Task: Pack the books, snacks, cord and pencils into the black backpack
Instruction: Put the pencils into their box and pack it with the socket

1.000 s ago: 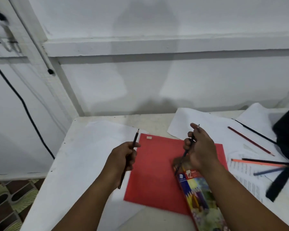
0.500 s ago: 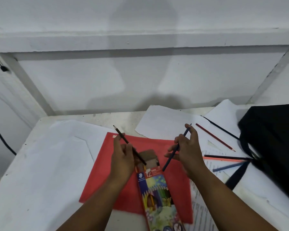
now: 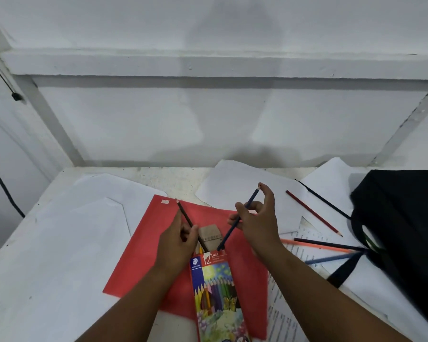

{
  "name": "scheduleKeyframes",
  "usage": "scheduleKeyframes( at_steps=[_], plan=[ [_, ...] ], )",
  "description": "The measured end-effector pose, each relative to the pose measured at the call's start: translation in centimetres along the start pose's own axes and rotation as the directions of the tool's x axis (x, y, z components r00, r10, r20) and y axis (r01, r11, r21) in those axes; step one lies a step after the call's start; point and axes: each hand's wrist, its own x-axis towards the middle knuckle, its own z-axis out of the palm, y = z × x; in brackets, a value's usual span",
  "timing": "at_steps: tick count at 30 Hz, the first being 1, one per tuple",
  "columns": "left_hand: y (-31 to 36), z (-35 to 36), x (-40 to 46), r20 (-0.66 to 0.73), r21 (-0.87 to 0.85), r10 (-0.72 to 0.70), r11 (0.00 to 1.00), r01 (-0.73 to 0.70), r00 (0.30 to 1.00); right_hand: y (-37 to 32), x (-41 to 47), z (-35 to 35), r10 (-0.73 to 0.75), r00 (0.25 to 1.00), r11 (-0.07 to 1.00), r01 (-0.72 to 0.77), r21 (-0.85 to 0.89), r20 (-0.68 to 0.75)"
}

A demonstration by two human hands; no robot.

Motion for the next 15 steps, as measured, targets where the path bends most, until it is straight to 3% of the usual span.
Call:
scheduleKeyframes(
  at_steps=[5, 10, 15],
  plan=[
    [0.3, 0.3, -0.2, 0.001, 0.0, 0.076, 0.997, -0.076, 0.997, 0.6, 1.3, 0.6, -0.06, 0.997, 0.983, 0.067, -0.168, 0.051],
    [-0.7, 0.6, 0.0, 0.006, 0.044, 0.162, 0.986, -0.162, 0.987, 2.4, 2.4, 1.0, -0.131, 0.971, 0.886, 0.206, -0.415, 0.202],
    [-1.2, 0.7, 0.2, 0.037, 0.103, 0.221, 0.969, -0.224, 0.975, 4.2, 2.6, 1.0, -0.099, 0.924, 0.677, 0.334, -0.656, 0.368]
  ],
)
